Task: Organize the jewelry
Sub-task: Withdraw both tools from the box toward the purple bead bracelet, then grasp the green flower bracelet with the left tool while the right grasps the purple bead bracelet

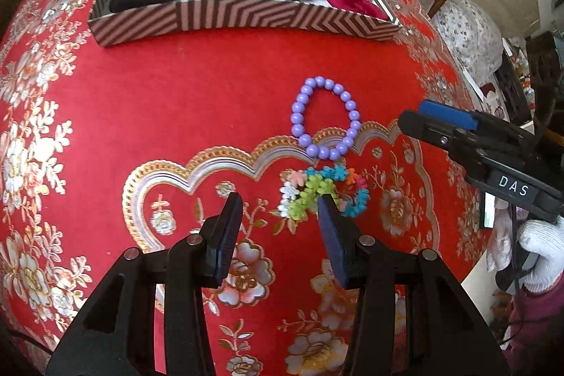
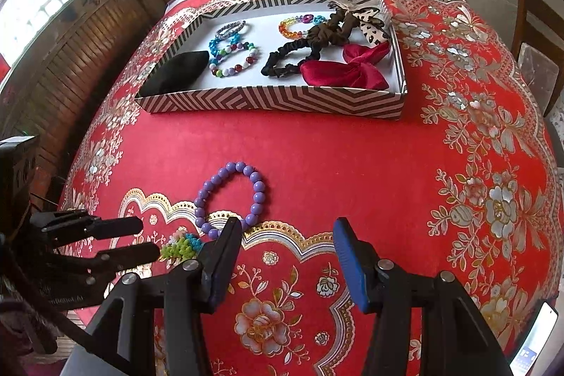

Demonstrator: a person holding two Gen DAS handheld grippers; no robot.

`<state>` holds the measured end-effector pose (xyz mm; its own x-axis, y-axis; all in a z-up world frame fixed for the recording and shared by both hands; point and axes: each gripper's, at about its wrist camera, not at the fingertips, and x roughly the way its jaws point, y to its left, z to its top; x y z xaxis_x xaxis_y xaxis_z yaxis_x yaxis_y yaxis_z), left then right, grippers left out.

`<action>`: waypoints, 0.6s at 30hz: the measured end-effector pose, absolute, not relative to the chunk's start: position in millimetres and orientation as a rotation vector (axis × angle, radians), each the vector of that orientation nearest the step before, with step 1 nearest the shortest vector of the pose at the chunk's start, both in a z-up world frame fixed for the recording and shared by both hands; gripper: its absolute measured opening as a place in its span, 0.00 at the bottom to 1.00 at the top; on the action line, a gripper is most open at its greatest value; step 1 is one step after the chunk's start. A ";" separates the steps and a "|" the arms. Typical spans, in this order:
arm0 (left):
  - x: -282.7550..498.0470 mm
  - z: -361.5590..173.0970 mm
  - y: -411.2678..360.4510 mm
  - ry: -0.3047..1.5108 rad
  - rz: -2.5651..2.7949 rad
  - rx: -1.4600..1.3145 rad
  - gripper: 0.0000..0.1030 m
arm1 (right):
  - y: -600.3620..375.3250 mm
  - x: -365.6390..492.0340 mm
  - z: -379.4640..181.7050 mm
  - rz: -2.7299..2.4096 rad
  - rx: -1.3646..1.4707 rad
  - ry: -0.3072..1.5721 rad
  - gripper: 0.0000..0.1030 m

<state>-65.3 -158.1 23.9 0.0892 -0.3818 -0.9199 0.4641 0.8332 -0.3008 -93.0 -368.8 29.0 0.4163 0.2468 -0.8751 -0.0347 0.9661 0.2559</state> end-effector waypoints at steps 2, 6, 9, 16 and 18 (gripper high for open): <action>-64.9 21.3 -159.7 1.355 -0.639 0.066 0.42 | -369.2 -91.6 28.1 0.180 0.211 1.132 0.50; -67.2 18.5 -167.9 1.368 -0.678 0.072 0.43 | -371.9 -89.7 27.8 0.179 0.216 1.132 0.50; -70.1 15.3 -175.6 1.374 -0.695 0.101 0.43 | -373.8 -88.1 27.2 0.178 0.218 1.134 0.50; -68.4 13.5 -186.0 1.352 -0.669 0.177 0.43 | -374.4 -85.7 23.9 0.188 0.223 1.140 0.50; -68.6 13.1 -186.1 1.347 -0.663 0.196 0.40 | -373.6 -84.9 22.8 0.192 0.222 1.142 0.50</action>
<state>-68.6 -186.1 13.1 0.0722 -0.3288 -0.9416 0.5460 0.8031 -0.2386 -84.9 -373.6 22.8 0.4033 0.2630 -0.8765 -0.0373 0.9617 0.2714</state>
